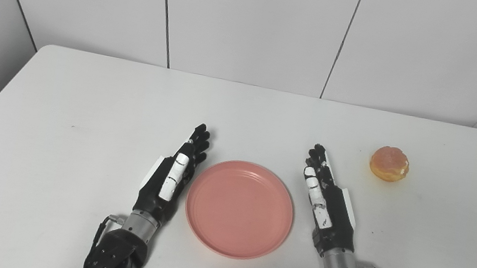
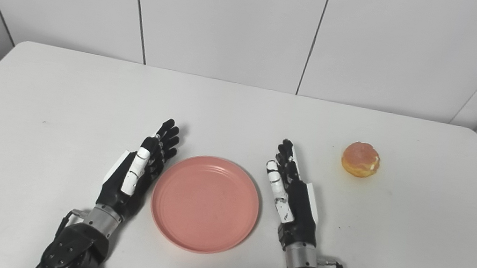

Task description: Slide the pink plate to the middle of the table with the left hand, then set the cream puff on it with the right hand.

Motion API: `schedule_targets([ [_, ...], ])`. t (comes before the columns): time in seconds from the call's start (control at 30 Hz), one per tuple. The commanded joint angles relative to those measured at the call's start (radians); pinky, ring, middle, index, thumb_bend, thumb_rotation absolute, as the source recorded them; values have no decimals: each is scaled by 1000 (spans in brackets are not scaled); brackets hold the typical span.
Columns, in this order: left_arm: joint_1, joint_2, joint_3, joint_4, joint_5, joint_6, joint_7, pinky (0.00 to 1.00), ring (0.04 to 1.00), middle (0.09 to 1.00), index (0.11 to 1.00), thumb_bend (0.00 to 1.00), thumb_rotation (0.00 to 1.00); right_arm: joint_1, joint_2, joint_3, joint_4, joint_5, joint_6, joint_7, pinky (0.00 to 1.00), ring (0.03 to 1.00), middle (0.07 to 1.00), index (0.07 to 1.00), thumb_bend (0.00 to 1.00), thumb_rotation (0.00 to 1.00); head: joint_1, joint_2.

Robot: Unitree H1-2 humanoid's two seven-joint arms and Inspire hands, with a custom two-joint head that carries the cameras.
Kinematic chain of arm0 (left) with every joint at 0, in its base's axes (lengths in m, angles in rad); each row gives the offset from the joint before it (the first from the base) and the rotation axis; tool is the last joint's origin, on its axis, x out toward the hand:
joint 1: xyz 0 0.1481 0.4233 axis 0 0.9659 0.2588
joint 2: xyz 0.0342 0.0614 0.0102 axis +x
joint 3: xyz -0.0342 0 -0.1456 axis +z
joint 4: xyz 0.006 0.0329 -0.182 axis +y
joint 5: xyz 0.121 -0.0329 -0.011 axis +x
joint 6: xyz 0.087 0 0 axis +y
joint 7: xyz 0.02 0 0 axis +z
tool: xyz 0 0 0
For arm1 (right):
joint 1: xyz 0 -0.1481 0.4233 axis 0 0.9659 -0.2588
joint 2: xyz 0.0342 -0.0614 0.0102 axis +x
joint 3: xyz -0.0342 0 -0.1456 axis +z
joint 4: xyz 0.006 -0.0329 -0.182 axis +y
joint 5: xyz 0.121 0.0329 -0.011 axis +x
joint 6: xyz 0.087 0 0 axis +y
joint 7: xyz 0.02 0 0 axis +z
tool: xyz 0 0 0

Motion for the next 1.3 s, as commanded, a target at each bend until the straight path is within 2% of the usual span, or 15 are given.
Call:
schedule_targets([
  [0.0, 30, -3, 7, 62, 8, -54, 4, 1000, 1000, 1000, 1000, 670, 1000, -23, 6, -5, -20, -4, -6, -12, 1000, 995, 978, 983, 581, 806, 0, -1],
  [0.13, 29, -14, 20, 81, 14, -94, 15, 1000, 1000, 1000, 1000, 639, 1000, -27, 12, -16, -20, -10, 0, -37, 1000, 984, 969, 969, 596, 779, 0, -1],
  [0.2, 28, -18, 26, 92, 20, -111, 22, 1000, 1000, 1000, 1000, 635, 1000, -31, 3, -16, -16, -24, 1, -44, 1000, 992, 979, 975, 615, 809, -2, -7],
  [0.33, 29, -21, 31, 96, 21, -113, 28, 1000, 1000, 1000, 1000, 657, 1000, -36, -3, -17, -10, -26, -6, -46, 1000, 1000, 983, 981, 622, 822, -2, -7],
  [0.53, 32, -31, 27, 110, 24, -146, 37, 1000, 1000, 1000, 1000, 644, 1000, -58, -23, -28, 17, -8, -78, -32, 1000, 988, 982, 997, 610, 806, -6, -13],
  [0.63, 30, -30, 22, 116, 28, -147, 37, 1000, 1000, 1000, 1000, 654, 1000, -67, -26, -37, 19, -15, -87, -45, 1000, 999, 981, 995, 596, 797, -7, -13],
  [0.83, 42, -26, 9, 89, 64, -119, 47, 1000, 1000, 1000, 1000, 666, 1000, -103, -61, -51, -12, -135, -95, -119, 1000, 992, 979, 1000, 583, 841, -13, -13],
  [0.97, 44, -21, 4, 68, 71, -79, 41, 1000, 1000, 1000, 1000, 690, 1000, -122, -87, -70, -35, -165, -103, -145, 978, 973, 975, 995, 604, 807, -24, -15],
  [1.0, 44, -20, 4, 68, 71, -75, 40, 1000, 1000, 1000, 1000, 690, 1000, -127, -92, -76, -35, -164, -111, -147, 993, 980, 981, 997, 593, 770, -24, -15],
  [1.1, 45, -22, 5, 61, 73, -63, 42, 1000, 1000, 1000, 1000, 681, 1000, -146, -116, -86, -27, -245, -135, -198, 958, 963, 969, 985, 588, 760, -24, -15],
  [1.23, 43, -23, 8, 68, 61, -63, 34, 1000, 1000, 1000, 1000, 673, 1000, -163, -160, -96, -46, -329, -108, -241, 911, 935, 960, 982, 570, 793, -31, -21],
  [1.27, 43, -24, 10, 73, 62, -71, 37, 1000, 1000, 1000, 1000, 651, 1000, -168, -166, -102, -48, -333, -104, -248, 921, 940, 959, 980, 568, 761, -31, -21],
])
